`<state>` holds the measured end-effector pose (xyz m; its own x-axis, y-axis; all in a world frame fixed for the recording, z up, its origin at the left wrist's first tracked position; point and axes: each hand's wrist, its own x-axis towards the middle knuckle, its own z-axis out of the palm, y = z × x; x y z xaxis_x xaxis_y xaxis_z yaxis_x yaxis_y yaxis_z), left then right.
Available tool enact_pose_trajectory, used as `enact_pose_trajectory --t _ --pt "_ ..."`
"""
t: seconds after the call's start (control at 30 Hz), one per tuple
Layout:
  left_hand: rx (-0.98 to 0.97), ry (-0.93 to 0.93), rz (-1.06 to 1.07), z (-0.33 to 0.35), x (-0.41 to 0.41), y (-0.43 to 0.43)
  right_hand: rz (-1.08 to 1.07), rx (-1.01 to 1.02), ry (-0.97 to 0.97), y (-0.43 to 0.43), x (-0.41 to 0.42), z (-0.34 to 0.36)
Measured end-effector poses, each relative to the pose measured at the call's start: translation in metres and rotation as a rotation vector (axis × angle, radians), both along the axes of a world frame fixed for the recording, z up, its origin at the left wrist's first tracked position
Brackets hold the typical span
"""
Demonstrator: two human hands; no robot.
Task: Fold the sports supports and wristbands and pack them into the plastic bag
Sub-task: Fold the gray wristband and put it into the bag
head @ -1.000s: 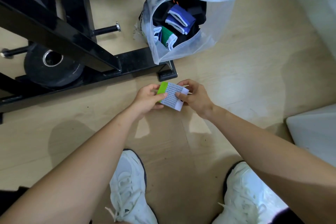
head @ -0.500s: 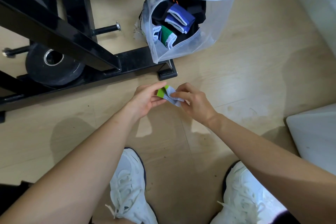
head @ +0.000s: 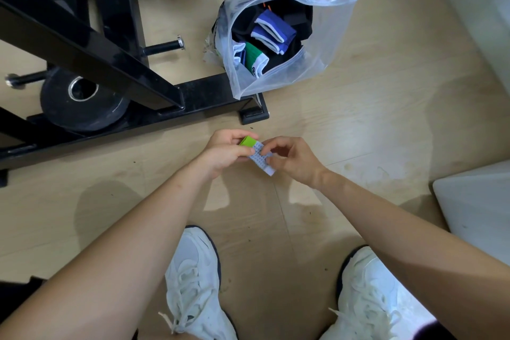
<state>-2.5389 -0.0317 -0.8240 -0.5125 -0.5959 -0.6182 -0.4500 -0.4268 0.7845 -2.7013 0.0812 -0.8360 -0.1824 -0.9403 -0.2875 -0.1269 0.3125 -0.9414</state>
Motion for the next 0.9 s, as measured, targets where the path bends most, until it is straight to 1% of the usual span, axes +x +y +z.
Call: enact_pose_trajectory --t 0.07,0.2,0.27,0.33,0.43,0.5,0.63,0.7,0.77,0.83,0.9 --pt "-0.021 0.014 -0.013 0.002 0.001 -0.003 0.058 0.022 -0.011 -0.001 0.0 0.007" --pt "-0.039 0.049 0.05 0.004 0.004 -0.002 0.134 0.045 0.022 -0.005 -0.002 0.016" --pt "-0.055 0.077 0.086 0.006 0.002 0.0 0.146 0.041 0.023 -0.006 -0.002 0.019" --pt "-0.112 0.069 0.13 0.009 -0.001 0.0 0.126 0.054 0.015 -0.006 -0.004 0.021" --pt "-0.349 -0.038 0.147 0.016 -0.004 -0.002 0.071 0.058 0.001 -0.007 -0.013 0.027" --pt "-0.496 -0.074 0.187 0.027 -0.005 -0.003 0.034 0.033 -0.017 -0.012 -0.021 0.036" --pt "-0.768 -0.025 0.336 0.059 -0.005 -0.009 -0.073 -0.077 -0.037 -0.029 -0.044 0.063" --pt "-0.871 0.029 0.435 0.077 -0.006 -0.016 -0.102 -0.136 -0.015 -0.038 -0.053 0.077" --pt "-0.978 0.073 0.489 0.094 -0.01 -0.024 -0.123 -0.181 0.009 -0.048 -0.059 0.091" --pt "-1.068 0.112 0.424 0.109 -0.018 -0.031 -0.139 -0.232 0.065 -0.059 -0.064 0.104" --pt "-1.097 0.131 0.274 0.115 -0.025 -0.038 -0.13 -0.272 0.163 -0.073 -0.07 0.113"
